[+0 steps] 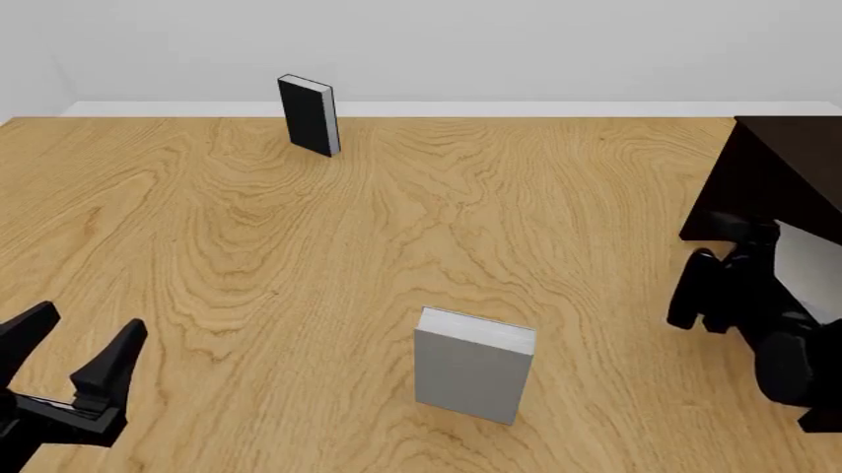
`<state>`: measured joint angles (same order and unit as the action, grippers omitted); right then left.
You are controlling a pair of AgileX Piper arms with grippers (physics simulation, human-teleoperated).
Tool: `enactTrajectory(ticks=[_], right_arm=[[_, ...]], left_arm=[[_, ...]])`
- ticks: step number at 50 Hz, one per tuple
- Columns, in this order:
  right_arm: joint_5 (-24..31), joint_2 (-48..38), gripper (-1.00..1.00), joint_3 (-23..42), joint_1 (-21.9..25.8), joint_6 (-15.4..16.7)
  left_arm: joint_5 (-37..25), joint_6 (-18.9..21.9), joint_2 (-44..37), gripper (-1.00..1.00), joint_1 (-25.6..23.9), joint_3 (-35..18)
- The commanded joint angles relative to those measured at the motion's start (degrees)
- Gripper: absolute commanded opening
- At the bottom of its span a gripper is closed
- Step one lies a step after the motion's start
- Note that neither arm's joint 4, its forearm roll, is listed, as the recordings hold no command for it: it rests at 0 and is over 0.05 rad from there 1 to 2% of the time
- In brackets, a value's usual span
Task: Pick up the book on the right and place it on the cabinet shelf.
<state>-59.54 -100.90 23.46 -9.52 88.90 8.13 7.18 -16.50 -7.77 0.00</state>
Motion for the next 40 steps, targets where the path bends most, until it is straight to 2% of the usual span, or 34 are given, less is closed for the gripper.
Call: enactTrajectory(ticks=[1,40], right_arm=[[-0.8,0.7,1.00,-1.1,-1.7,-0.1],[-2.5,3.1,1.00,-4.1,-6.4,0.4]], left_arm=[[-0.5,0.1,0.9,1.00,-0.3,0.0],[-2.2,0.2,2.9,1.00,-0.5,0.0]])
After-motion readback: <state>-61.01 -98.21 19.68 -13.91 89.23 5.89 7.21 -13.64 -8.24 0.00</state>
